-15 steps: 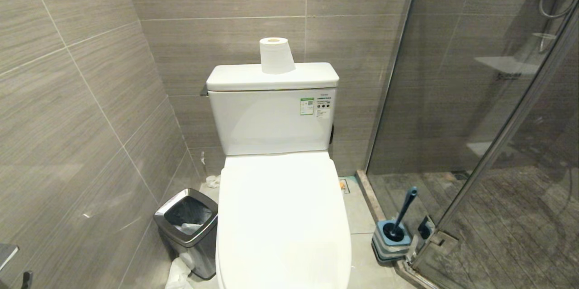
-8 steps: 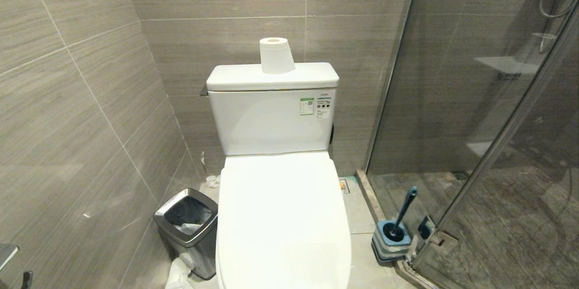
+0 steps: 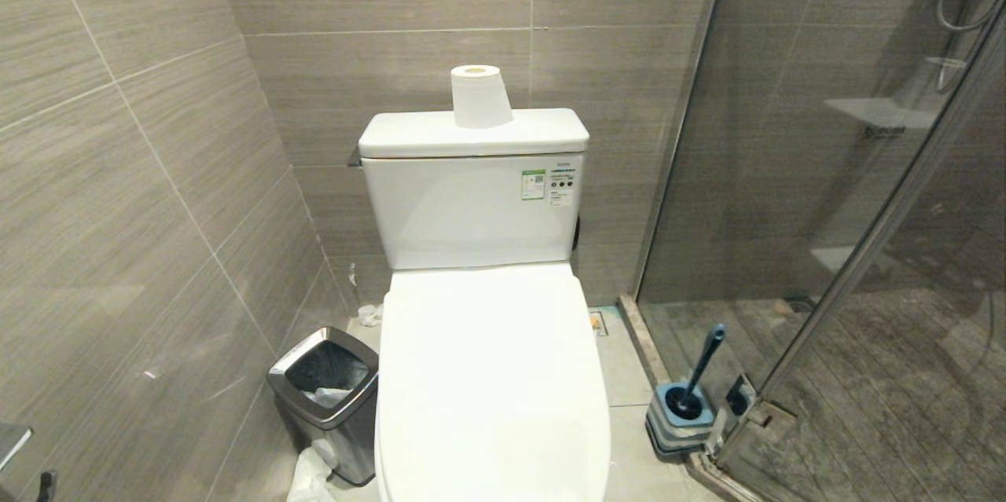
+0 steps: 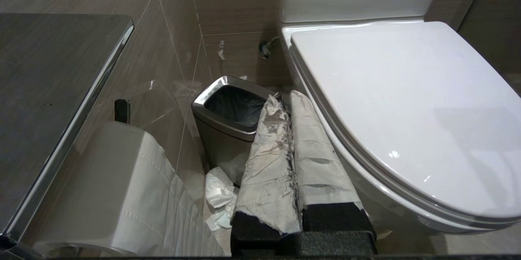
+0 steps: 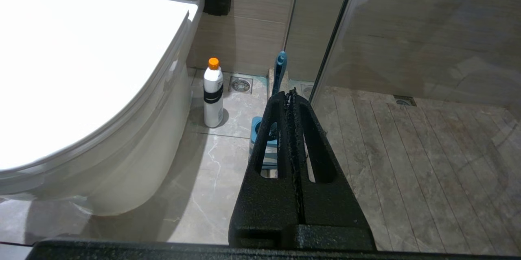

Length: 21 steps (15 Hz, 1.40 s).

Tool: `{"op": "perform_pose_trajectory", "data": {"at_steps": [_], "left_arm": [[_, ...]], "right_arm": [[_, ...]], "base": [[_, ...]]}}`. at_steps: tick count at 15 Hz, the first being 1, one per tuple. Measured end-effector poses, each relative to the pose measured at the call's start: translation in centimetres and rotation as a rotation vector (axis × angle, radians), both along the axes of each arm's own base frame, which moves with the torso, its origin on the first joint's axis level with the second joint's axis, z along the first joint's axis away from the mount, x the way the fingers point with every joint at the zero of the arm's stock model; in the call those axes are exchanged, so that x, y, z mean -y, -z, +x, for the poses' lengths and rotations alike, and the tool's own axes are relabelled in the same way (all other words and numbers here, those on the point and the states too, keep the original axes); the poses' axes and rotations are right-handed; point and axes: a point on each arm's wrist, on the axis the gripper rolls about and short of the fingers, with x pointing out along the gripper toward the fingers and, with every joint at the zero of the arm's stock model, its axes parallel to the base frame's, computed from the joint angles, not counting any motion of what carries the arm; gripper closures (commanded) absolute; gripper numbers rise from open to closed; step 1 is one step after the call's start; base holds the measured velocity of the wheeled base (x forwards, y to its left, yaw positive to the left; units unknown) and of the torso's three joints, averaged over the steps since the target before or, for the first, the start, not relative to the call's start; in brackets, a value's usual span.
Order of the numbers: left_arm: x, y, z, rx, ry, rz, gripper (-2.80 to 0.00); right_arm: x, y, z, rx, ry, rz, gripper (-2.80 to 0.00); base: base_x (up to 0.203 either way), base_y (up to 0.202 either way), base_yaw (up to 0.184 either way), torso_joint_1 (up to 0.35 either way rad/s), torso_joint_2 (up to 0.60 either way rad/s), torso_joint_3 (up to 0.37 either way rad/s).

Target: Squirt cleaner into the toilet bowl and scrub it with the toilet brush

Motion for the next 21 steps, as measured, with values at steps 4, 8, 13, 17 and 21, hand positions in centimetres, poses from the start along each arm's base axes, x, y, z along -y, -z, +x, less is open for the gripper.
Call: {"op": "perform_pose_trajectory", "data": {"at_steps": [4, 8, 13, 17, 21], "left_arm": [[0.00, -0.01, 0.00, 0.001, 0.000, 0.000, 0.00], [0.00, 0.01, 0.00, -0.001, 0.001, 0.000, 0.00], [0.00, 0.00, 0.00, 0.000, 0.000, 0.000, 0.00], [0.00, 0.01, 0.00, -0.001, 0.000, 0.000, 0.00], [0.00, 0.01, 0.00, -0.001, 0.000, 0.000, 0.00]], "right_arm": [[0.00, 0.00, 0.00, 0.000, 0.000, 0.000, 0.00], [0.00, 0.00, 0.00, 0.000, 0.000, 0.000, 0.00], [0.00, 0.00, 0.00, 0.000, 0.000, 0.000, 0.00], [0.00, 0.00, 0.00, 0.000, 0.000, 0.000, 0.00], [0.00, 0.00, 0.00, 0.000, 0.000, -0.001, 0.00]], "base": [[0.000, 0.000, 0.000, 0.000, 0.00, 0.000], [0.000, 0.000, 0.000, 0.000, 0.00, 0.000], [0.000, 0.000, 0.000, 0.000, 0.00, 0.000], [0.000, 0.000, 0.000, 0.000, 0.00, 0.000], [0.000, 0.000, 0.000, 0.000, 0.00, 0.000]]}}
